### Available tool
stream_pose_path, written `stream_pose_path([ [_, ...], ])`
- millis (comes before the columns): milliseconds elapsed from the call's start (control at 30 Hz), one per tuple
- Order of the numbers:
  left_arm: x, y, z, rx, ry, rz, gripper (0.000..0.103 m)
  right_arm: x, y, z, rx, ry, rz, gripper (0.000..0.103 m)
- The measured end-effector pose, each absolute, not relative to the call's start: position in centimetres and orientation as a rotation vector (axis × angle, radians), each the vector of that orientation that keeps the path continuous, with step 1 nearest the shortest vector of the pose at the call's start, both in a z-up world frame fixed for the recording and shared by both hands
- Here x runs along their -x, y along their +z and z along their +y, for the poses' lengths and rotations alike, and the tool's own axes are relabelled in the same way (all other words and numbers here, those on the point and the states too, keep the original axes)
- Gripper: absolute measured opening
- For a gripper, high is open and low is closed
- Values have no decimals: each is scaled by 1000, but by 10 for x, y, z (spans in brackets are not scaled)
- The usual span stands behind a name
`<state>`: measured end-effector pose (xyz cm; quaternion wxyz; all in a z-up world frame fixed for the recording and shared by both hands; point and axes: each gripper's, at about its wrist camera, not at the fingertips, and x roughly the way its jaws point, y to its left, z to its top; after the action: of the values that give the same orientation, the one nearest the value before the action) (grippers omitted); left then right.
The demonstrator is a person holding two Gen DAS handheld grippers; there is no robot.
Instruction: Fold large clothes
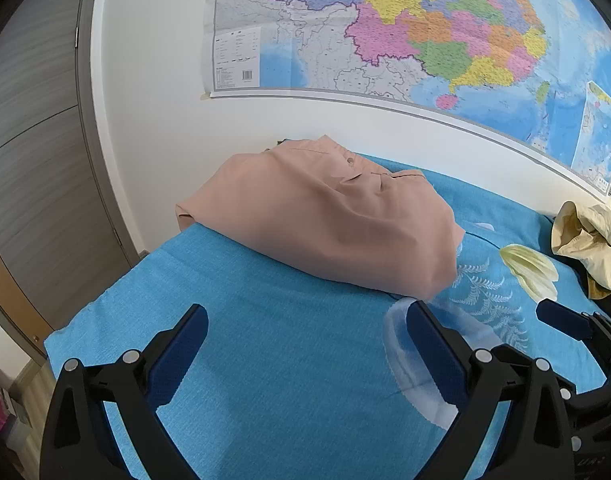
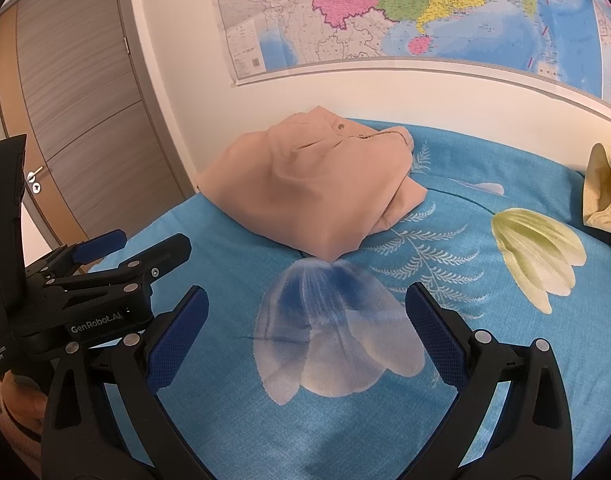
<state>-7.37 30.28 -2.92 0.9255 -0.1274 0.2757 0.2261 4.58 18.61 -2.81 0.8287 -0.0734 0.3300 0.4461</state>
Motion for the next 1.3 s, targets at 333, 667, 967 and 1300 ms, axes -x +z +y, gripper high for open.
stream_pose_path([
  [333,73,-29,303,260,467,570,96,-46,-28,187,153,946,706,97],
  [667,71,-31,305,263,471,579,96,-47,-30,186,150,945,710,97],
  [967,71,-31,304,260,470,583,96,-48,-32,186,145,949,718,97],
  [1300,72,-32,302,260,471,587,96,-47,-32,185,142,947,721,97],
])
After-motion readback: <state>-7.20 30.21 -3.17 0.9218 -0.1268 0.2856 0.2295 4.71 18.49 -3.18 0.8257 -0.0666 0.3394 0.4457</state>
